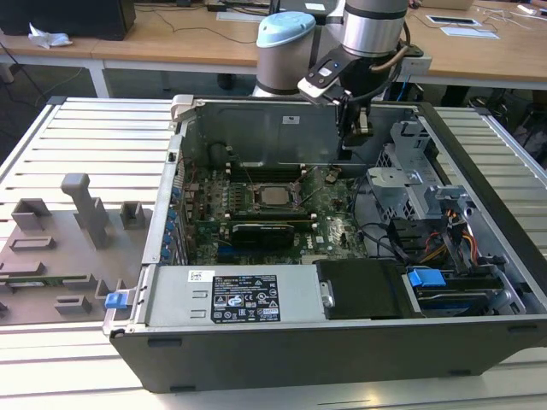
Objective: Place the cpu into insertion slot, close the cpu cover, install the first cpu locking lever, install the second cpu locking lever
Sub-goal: 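Close the cpu cover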
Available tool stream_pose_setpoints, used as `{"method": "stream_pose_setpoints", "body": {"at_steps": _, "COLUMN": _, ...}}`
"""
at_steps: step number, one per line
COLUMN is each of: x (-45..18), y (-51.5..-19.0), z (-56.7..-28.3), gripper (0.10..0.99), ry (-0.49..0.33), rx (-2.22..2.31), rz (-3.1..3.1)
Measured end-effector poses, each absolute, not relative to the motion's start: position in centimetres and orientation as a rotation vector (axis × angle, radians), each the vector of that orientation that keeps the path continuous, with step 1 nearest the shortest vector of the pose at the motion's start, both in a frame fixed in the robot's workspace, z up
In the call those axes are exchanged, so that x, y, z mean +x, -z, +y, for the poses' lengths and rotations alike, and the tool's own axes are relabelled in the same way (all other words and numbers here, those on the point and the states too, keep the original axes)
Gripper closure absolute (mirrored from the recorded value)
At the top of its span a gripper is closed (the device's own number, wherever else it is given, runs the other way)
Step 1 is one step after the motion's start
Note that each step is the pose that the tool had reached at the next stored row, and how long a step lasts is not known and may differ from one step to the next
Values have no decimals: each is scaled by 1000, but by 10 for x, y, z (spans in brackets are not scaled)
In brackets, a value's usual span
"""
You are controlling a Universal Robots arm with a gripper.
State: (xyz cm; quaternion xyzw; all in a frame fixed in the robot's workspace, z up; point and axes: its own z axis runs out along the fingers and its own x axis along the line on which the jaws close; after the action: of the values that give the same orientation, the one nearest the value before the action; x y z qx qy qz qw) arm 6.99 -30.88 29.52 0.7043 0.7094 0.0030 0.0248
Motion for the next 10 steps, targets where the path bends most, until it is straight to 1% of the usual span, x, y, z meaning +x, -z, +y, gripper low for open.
{"method": "stream_pose_setpoints", "body": {"at_steps": 6, "x": 71, "y": -290, "z": -309, "gripper": 980, "ry": -8, "rx": 2181, "rz": 2197}}
{"method": "stream_pose_setpoints", "body": {"at_steps": 8, "x": 77, "y": -289, "z": -309, "gripper": 980, "ry": 42, "rx": 2202, "rz": 2220}}
{"method": "stream_pose_setpoints", "body": {"at_steps": 10, "x": 82, "y": -289, "z": -309, "gripper": 980, "ry": 62, "rx": 2211, "rz": 2229}}
